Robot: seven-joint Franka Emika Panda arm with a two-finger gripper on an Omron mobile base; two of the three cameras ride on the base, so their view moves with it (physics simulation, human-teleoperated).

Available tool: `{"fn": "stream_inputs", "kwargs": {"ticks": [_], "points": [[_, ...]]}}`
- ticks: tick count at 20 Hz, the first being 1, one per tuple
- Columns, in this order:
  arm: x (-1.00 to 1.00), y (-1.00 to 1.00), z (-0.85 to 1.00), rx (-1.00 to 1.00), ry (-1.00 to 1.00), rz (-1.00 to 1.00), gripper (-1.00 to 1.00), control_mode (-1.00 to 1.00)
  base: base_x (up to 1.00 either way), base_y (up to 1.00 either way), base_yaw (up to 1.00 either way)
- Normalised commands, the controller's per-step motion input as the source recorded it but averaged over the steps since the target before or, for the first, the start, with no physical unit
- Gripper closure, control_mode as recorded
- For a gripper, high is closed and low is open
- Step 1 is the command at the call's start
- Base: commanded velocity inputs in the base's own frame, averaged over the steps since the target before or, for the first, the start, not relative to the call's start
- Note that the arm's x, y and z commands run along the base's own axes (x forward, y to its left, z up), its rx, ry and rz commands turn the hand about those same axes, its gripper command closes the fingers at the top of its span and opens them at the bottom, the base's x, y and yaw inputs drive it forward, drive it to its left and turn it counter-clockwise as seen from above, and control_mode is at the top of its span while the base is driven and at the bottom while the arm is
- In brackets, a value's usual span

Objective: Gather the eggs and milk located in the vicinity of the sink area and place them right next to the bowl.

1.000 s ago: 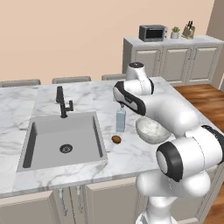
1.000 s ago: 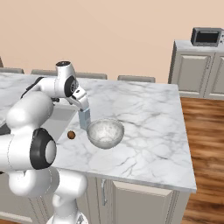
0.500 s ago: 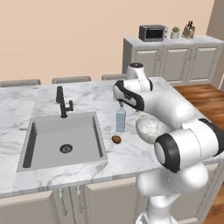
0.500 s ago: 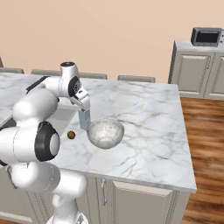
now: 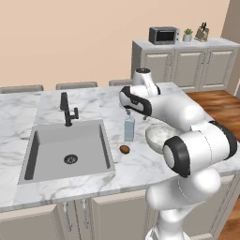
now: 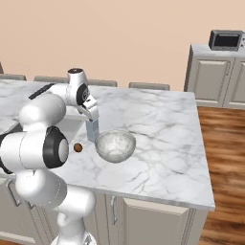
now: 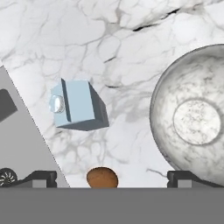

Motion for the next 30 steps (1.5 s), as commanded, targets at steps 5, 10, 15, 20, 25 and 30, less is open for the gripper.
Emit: {"fn": "stream_inputs", "kwargs": {"ticks": [5, 10, 15, 20, 25, 30], "points": [[0.19, 0.04, -0.08, 0.00, 0.00, -0.01, -1.00, -1.00, 0.00, 0.00, 0.00], [0.26, 0.00, -0.09, 0.00, 0.00, 0.00, -1.00, -1.00, 0.00, 0.00, 0.00], [0.23, 0.00, -0.12, 0.00, 0.00, 0.00, -1.00, -1.00, 0.00, 0.00, 0.00], [0.20, 0.00, -0.11, 0.00, 0.00, 0.00, -1.00, -1.00, 0.00, 0.00, 0.00], [0.19, 0.00, -0.10, 0.00, 0.00, 0.00, -1.00, -1.00, 0.00, 0.00, 0.00], [0.09, 0.01, -0.10, 0.00, 0.00, 0.00, -1.00, -1.00, 0.00, 0.00, 0.00]]}}
